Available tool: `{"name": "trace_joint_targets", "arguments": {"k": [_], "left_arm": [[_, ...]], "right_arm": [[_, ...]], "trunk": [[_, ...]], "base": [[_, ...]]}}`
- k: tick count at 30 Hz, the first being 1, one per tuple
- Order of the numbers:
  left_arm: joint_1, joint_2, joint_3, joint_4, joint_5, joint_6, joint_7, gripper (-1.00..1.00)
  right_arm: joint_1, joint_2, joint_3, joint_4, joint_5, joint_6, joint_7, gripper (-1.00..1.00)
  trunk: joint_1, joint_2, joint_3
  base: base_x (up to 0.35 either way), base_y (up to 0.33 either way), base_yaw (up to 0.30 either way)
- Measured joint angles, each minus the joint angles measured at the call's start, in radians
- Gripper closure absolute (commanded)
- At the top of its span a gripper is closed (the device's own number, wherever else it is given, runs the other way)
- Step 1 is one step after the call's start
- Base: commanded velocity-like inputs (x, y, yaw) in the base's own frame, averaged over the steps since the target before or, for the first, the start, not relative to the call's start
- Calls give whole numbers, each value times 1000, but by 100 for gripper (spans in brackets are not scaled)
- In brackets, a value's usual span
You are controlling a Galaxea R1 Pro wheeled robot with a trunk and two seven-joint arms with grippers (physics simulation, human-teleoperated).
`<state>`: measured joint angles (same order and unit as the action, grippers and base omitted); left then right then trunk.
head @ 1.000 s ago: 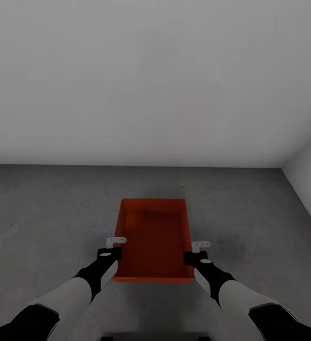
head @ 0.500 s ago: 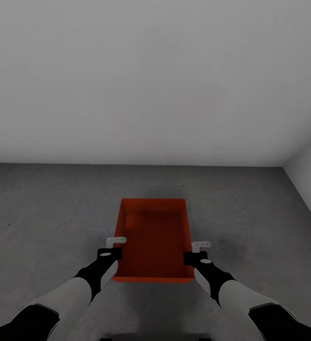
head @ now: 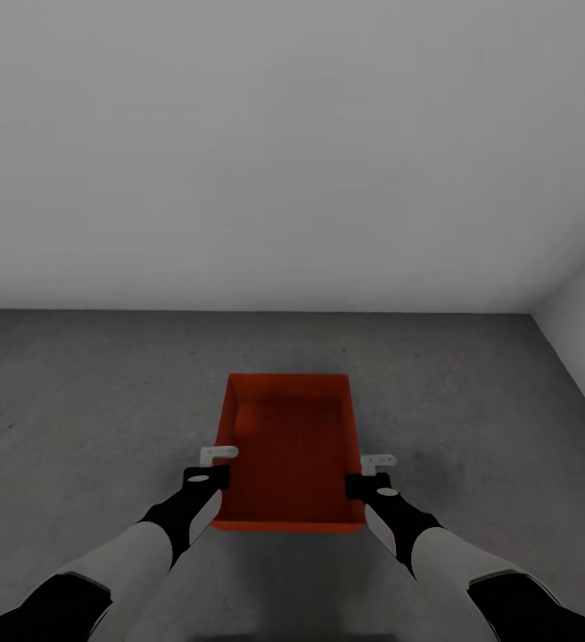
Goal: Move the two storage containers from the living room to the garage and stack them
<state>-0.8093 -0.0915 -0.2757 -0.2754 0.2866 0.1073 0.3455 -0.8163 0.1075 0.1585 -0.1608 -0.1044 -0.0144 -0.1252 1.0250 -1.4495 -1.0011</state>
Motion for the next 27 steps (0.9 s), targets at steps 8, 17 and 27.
{"name": "trace_joint_targets", "arguments": {"k": [8,17,27], "left_arm": [[0,0,1,1,0,-1,0,100],[0,1,0,-1,0,1,0,100],[0,1,-2,-2,1,2,0,100]], "right_arm": [[0,0,1,0,0,0,0,100],[0,1,-1,0,0,0,0,100],[0,1,-1,0,0,0,0,100]], "trunk": [[31,-56,-25],[65,-119,-53],[104,-189,-84]], "base": [[0,0,-1],[0,0,0],[0,0,0]]}}
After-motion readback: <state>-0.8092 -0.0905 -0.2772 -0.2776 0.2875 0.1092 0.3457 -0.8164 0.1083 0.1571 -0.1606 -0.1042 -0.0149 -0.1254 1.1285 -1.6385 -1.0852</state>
